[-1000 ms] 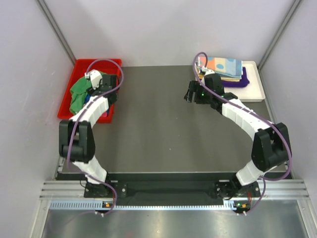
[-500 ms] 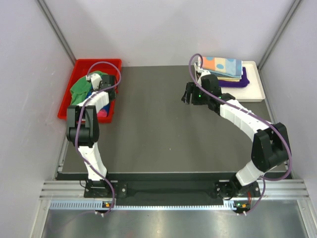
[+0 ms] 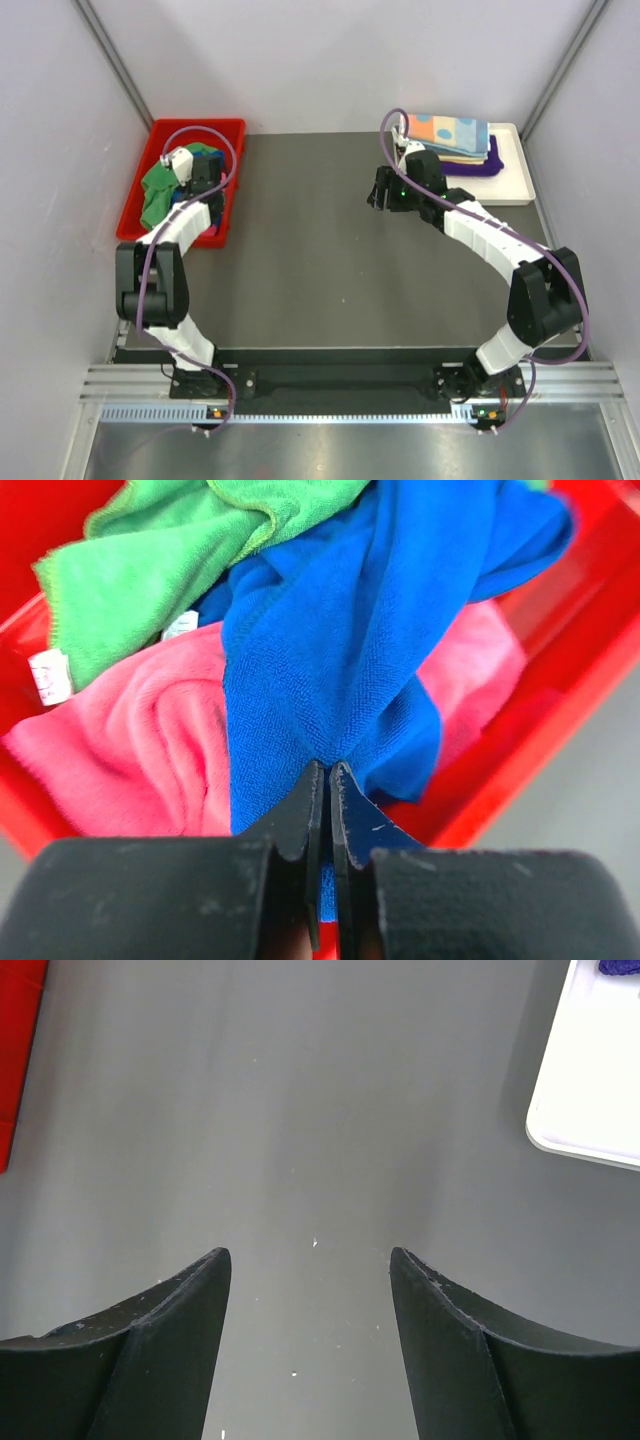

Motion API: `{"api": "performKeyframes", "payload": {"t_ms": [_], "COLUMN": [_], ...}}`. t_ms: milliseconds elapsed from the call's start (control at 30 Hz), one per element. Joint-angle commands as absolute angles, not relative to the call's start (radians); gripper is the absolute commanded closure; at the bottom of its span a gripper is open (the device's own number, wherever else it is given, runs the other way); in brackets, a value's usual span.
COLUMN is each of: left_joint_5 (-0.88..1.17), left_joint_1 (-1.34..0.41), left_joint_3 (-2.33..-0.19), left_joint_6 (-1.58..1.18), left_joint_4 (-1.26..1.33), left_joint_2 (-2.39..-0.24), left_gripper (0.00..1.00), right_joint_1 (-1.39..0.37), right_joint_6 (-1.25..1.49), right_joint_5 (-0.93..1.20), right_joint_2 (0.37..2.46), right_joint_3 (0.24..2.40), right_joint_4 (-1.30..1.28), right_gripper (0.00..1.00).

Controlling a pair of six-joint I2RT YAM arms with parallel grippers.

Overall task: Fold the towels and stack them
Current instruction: Grab crumpled towel

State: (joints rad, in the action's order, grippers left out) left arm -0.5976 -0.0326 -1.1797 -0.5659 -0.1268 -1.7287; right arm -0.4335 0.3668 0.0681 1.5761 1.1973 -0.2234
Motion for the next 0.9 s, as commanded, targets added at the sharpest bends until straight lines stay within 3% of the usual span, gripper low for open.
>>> {"api": "performKeyframes", "payload": {"t_ms": [0, 333, 600, 867], "left_joint_5": [-0.555, -0.528, -0.555, -0.436], "left_joint_1": [-0.032, -0.127, -0.348, -0.613], "left_joint_3": [-1.105, -1.069, -1.147, -1.253], "left_joint_6": [-0.549, -0.491, -0.434, -0.394], "left_joint_4": [0.044, 0.051, -0.037, -0.17], "left_joint_2": [-1.596, -1.388, -1.293, -1.292], "left_gripper": [1.0, 1.0, 1.0, 1.0], "right_joint_1": [-0.448, -0.448, -0.442, -0.417], "right_joint_6": [0.35, 0.353, 0.351, 0.356], "right_joint_5": [0.055, 0.057, 0.034, 0.02], "right_joint_2": [1.568, 1.591, 1.571, 1.497], "right_joint_3": [1.21, 1.25, 1.27, 1.235], "right_joint_4": [-0.175, -0.167, -0.187, -0.201], "right_gripper": [0.36, 0.36, 0.35, 0.35]}}
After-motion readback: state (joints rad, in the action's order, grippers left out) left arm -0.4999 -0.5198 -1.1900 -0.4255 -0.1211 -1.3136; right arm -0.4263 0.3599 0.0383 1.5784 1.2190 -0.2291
